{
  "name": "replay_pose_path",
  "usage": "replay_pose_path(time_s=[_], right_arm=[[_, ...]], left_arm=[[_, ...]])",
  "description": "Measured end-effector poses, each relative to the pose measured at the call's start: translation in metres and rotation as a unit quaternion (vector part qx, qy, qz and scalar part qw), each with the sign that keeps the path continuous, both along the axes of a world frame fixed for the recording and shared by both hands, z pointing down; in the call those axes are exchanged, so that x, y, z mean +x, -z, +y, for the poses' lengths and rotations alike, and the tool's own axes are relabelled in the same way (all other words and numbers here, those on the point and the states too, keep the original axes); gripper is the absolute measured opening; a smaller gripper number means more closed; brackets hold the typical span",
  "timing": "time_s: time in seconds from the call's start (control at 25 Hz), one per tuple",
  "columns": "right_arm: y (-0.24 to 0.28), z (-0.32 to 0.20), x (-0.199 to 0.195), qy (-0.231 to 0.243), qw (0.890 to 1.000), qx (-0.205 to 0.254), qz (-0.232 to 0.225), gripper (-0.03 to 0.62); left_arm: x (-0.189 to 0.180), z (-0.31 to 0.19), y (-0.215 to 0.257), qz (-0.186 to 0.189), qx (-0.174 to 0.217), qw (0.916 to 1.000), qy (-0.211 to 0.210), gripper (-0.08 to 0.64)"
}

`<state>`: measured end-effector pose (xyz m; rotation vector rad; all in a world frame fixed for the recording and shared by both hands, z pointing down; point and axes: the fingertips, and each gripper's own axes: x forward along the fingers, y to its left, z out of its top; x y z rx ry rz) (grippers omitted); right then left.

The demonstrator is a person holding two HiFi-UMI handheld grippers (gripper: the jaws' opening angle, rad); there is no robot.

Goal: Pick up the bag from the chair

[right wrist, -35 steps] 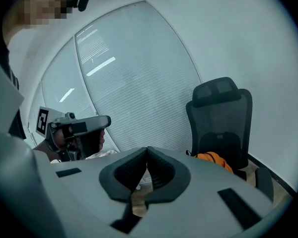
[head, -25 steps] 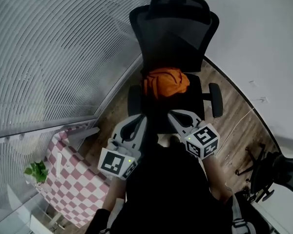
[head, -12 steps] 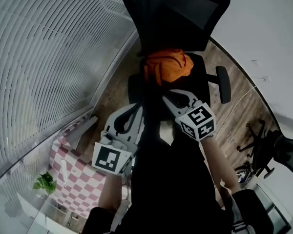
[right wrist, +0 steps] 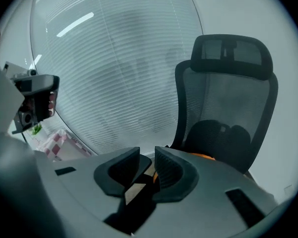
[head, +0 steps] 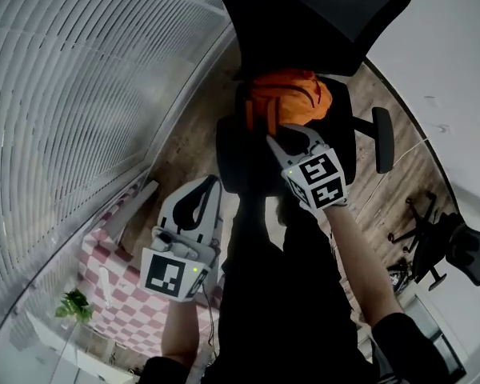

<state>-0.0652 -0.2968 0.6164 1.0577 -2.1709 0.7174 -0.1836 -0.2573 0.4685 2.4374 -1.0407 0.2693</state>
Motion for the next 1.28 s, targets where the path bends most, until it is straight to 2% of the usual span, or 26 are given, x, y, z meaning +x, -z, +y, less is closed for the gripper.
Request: replay_pose_path(time_s=[0.16,0.4,0.64,0.88,1.08,1.28], right_arm=[[-0.038,-0.016,-0.002,0.019,0.998,0.006,0.052,0.121],[-0.084,-0.051,-0.001,0.022,0.990,0.044,0.131,0.127],[-0.115,-0.074,-0.005,0.046,0.974,0.089,0.205,0.132],[-0.155,-0.085,-0.012,0.089,0.959,0.092,0.252,0.139],[-0.180,-0.098,-0.015,0.106,0.951,0.096,0.274,0.140],[-0.199,-0.105,-0.015,0.128,0.933,0.109,0.319,0.140]], left_arm=[[-0.011,0.003,-0.019,-0.001,-0.021,0.9997,0.009,0.034],[-0.018,0.001,-0.043,0.002,-0.037,0.9992,0.013,0.034],[-0.021,-0.004,-0.061,0.006,-0.050,0.9985,0.022,0.034],[-0.024,0.005,-0.078,0.005,-0.064,0.9975,0.031,0.034],[-0.023,0.011,-0.087,0.009,-0.094,0.9945,0.045,0.034],[-0.027,0.015,-0.085,0.008,-0.101,0.9936,0.050,0.034]])
